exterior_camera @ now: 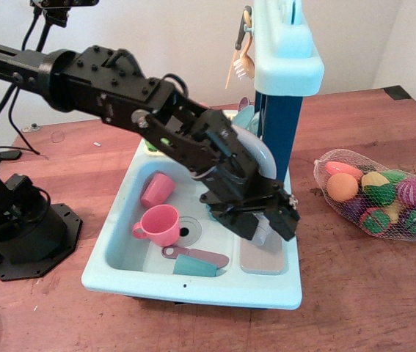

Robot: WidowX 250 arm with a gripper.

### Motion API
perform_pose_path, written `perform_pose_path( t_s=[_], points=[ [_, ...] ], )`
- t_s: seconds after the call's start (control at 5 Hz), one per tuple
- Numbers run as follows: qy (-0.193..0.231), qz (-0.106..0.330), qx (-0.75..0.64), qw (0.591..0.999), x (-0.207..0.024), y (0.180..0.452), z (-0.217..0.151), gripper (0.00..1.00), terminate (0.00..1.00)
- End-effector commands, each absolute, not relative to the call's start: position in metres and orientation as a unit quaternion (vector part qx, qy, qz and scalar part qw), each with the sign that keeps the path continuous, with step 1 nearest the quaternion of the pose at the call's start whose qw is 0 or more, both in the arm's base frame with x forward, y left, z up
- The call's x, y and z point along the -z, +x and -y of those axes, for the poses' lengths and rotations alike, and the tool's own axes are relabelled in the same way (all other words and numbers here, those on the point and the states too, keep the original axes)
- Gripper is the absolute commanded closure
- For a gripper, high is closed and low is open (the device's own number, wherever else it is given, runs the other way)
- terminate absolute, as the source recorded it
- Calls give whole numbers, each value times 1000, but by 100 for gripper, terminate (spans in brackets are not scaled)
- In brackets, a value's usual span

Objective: Turn lever vertical to front

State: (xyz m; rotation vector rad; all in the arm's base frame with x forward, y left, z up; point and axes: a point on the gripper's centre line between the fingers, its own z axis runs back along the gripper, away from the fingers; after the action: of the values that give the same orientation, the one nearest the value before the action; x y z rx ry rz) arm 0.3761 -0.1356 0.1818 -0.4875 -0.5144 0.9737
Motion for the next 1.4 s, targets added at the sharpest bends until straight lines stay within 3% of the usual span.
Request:
perform_pose_path(
  t_s=[0.0,0.2,0.4,0.8,1.2],
  points=[
    [-250,251,-461,814,-182,372,137,0,0],
    [-253,245,-463,814,-175,366,140,0,0],
    [-245,238,-470,814,-177,344,138,0,0],
    [-217,248,-497,803,-195,271,129,0,0],
    [-224,253,-480,810,-205,256,130,0,0]
  ],
)
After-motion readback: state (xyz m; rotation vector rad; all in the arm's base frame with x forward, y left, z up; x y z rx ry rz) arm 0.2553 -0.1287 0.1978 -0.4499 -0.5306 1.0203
